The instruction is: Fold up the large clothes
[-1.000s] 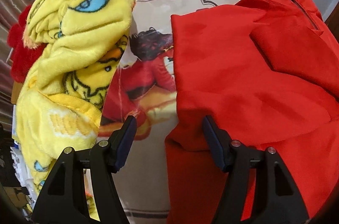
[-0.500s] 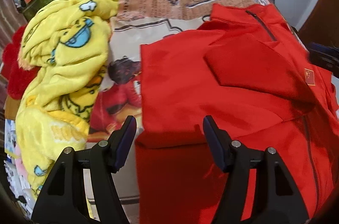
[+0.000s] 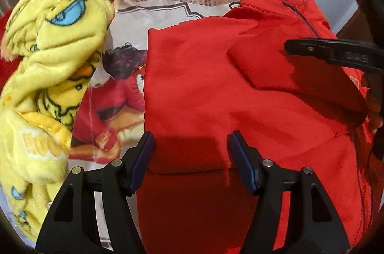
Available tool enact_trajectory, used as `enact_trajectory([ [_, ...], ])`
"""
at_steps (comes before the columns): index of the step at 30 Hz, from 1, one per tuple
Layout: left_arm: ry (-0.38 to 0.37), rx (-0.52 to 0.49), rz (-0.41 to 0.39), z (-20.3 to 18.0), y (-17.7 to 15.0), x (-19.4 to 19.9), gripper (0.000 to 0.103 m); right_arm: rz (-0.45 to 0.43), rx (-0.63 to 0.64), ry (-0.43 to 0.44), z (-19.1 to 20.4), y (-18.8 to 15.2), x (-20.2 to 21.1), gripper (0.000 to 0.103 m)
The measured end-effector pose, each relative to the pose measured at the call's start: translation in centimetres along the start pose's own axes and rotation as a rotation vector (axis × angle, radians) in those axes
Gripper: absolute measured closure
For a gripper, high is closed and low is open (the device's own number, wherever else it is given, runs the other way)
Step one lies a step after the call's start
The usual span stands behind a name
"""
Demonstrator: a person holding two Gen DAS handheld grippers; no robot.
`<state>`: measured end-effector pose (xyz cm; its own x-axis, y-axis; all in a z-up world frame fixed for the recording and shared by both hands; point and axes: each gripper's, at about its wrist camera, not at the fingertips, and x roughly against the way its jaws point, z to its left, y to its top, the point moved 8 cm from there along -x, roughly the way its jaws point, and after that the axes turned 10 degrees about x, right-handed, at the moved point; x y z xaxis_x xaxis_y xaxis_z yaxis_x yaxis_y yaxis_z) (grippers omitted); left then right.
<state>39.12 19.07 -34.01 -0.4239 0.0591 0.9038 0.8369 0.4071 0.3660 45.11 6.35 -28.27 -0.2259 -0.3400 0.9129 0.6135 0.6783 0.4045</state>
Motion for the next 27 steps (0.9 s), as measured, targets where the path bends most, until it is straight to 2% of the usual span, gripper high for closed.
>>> enact_trajectory([
  [1, -0.008, 0.012, 0.002, 0.1, 0.0, -0.1, 0.038, 0.003, -0.007, 0.005, 0.0, 0.1, -0.4, 0.090],
  [5, -0.014, 0.017, -0.004, 0.2, -0.1, -0.3, 0.037, -0.027, -0.023, 0.005, 0.0, 0.2, 0.2, 0.099],
  [11, -0.015, 0.035, 0.003, 0.5, -0.2, -0.5, 0.033, -0.126, 0.007, -0.057, -0.4, 0.2, 4.7, 0.099],
  [17, 0.006, 0.045, 0.007, 0.7, -0.2, -0.5, 0.031, -0.266, -0.041, -0.130, -3.2, -0.2, 12.2, 0.100],
  [22, 0.047, 0.034, 0.001, 0.5, -0.2, -0.3, 0.031, -0.352, -0.144, -0.211, -7.4, -2.8, 17.7, 0.100],
  [27, 0.081, 0.026, -0.003, 0.3, -0.2, -0.3, 0.030, -0.367, -0.251, -0.244, -10.5, -7.1, 19.8, 0.100],
])
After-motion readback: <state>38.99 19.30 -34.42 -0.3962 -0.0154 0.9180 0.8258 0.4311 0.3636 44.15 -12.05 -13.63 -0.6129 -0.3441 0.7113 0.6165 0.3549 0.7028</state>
